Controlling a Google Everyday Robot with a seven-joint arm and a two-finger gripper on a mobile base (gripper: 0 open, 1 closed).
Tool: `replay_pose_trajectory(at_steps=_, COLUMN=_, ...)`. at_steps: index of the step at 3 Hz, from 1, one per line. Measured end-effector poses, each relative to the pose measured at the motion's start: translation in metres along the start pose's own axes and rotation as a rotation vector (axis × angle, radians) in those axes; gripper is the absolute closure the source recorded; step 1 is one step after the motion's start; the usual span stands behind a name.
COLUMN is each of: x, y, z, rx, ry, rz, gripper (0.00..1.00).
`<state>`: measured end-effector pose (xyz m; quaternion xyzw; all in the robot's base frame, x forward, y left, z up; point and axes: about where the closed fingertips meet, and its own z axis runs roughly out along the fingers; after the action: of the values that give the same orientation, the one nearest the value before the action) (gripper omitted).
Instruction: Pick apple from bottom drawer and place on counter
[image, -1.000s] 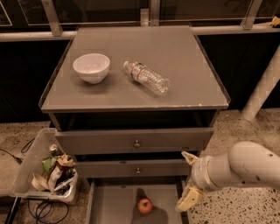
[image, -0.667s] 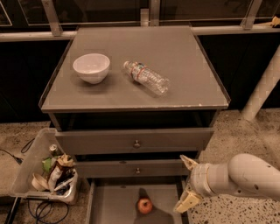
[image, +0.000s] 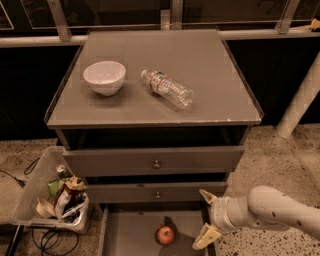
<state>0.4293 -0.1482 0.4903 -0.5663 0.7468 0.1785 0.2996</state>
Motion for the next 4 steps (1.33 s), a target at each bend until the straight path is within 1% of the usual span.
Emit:
replay_pose_trajectory(at_steps=1, x=0.0, y=0.0, z=0.0, rx=0.0, ry=0.0, rz=0.0, gripper=0.0)
replay_pose_trajectory(at_steps=2, x=0.007, y=0.008, z=0.023, rx=-0.028, ry=-0.002, rz=0.016, gripper=0.0)
replay_pose_trajectory(at_steps=3, x=0.027, y=0.016, z=0.063, rx=-0.073, ry=-0.014, rz=0.055, gripper=0.0)
replay_pose_trajectory(at_steps=4, x=0.05, y=0.029, z=0.107, rx=-0.118, ry=-0.027, rz=0.08, gripper=0.0)
